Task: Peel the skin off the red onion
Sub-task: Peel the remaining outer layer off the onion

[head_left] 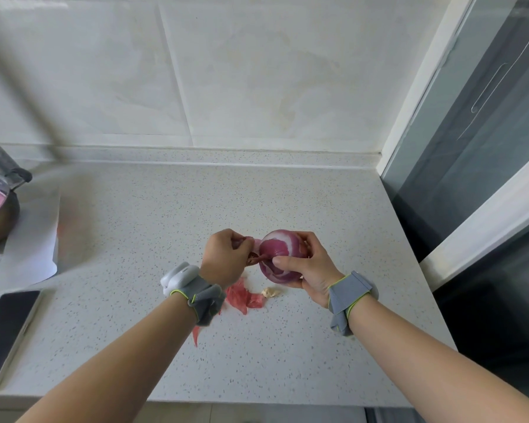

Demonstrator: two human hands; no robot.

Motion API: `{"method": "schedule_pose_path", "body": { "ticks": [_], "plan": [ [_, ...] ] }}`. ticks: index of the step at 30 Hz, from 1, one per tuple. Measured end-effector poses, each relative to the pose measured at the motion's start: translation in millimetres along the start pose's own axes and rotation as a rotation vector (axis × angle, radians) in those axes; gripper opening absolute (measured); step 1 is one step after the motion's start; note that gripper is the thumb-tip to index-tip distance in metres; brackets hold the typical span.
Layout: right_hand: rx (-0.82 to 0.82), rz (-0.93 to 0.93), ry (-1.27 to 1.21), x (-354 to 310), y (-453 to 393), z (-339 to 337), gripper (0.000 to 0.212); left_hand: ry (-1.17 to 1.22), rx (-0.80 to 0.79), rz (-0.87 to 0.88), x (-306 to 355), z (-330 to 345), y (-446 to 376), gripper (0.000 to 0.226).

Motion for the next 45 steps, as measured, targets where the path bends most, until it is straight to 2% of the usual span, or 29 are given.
{"method": "schedule_pose_path", "body": {
  "ticks": [4, 9, 12, 16, 28, 33, 36, 39, 41, 45],
  "plan": [
    [0.038, 0.004, -0.153, 4.7, 0.3, -0.4, 0.042, 0.363, 0.039, -0.187, -22.6, 8.1, 6.9, 0.007],
    [0.058, 0.026, -0.246, 12.7, 1.1, 2.6, 0.040, 0.425, 0.115, -0.185, -25.8, 7.4, 13.9, 0.006],
    [0.094, 0.046, -0.291, 16.9, 0.7, 6.0, 0.042, 0.370, 0.186, -0.113, -20.8, 0.2, 17.3, 0.010],
    [0.173, 0.081, -0.379, 19.4, -2.5, 7.2, 0.044, 0.318, 0.193, -0.033, -19.2, -0.9, 23.0, 0.009],
    [0.278, 0.089, -0.372, 22.2, -10.6, 5.9, 0.048, 0.161, 0.074, 0.185, -7.1, -4.0, 43.7, 0.014],
    [0.356, 0.081, -0.397, 24.3, -15.9, -0.1, 0.040, 0.052, 0.015, 0.350, 5.2, -0.3, 54.5, 0.016],
    [0.353, 0.123, -0.419, 24.7, -16.2, -6.3, 0.044, 0.082, 0.011, 0.318, 3.0, -1.0, 52.9, 0.022],
    [0.323, 0.192, -0.472, 26.3, -15.0, -10.4, 0.050, 0.097, 0.054, 0.203, -11.3, -5.4, 37.4, 0.008],
    [0.286, 0.226, -0.524, 27.9, -14.0, -9.6, 0.057, -0.067, 0.047, 0.152, -28.0, -2.6, 19.2, 0.007],
    [0.220, 0.237, -0.554, 35.4, -14.3, -9.0, 0.058, -0.456, -0.079, 0.124, -65.7, 24.3, -15.2, 0.026]
  ]
}}
Point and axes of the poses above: each hand's wrist, its own y-axis away from the middle knuckle, its own z-axis out of the palm, x = y × z, the point moved 8 cm from there along -y, towards the middle knuckle, and after that the axes turned 3 degrees about x, right-handed, at the moved point
